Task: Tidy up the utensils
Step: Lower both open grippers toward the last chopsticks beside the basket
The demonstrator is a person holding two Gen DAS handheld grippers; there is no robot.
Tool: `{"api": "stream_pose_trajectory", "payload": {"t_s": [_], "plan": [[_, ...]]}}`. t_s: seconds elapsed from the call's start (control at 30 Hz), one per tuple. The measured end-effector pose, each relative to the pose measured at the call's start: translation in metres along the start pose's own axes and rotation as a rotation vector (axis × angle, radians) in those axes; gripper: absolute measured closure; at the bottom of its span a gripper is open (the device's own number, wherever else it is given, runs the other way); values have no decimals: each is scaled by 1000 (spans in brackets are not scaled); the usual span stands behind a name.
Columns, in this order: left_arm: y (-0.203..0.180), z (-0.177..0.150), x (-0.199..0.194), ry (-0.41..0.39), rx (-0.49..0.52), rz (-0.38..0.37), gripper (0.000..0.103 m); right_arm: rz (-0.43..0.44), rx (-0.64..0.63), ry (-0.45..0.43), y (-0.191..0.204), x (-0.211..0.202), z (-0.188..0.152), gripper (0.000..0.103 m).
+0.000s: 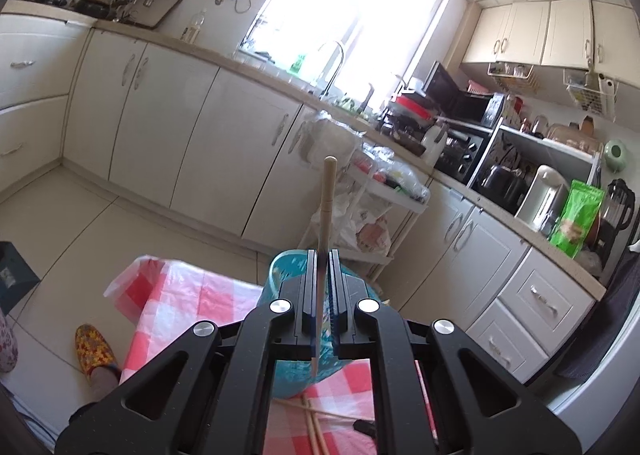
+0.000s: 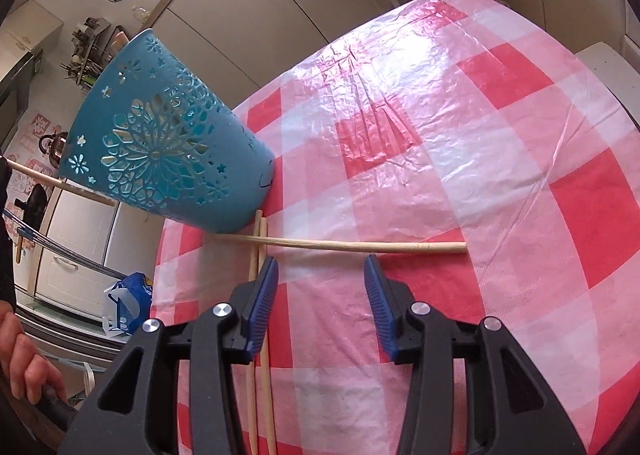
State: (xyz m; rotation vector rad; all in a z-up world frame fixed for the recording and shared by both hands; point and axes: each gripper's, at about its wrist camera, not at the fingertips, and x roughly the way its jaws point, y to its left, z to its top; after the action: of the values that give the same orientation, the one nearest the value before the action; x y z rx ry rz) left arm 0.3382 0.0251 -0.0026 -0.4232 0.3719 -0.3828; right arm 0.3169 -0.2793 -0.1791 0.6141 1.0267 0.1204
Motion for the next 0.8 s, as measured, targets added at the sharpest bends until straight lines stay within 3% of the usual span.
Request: {"api": "stream_pose_trajectory", "payload": {"t_s": [0.27,0.43,0.57,0.67,0.73,0.8], "plan": [[-23,36,-11,-84,42,-25,98,18,16,6,-4,-2,0,59],[-31,40,8,-114,86,-3,98,27,27,7,-6,-5,-1,59],[-29,26,45,-31,150,68,98,37,45,9,-8,-6,-1,58],[-24,6,72,128,184,120,98,50,70,10,-11,-7,-1,58],[-16,-4,74,163,164,136,92,29,76,-5,-11,-8,1,58],[-7,-10,68,167,129,152,75,-29,32,-37,-5,-13,1,58]]}}
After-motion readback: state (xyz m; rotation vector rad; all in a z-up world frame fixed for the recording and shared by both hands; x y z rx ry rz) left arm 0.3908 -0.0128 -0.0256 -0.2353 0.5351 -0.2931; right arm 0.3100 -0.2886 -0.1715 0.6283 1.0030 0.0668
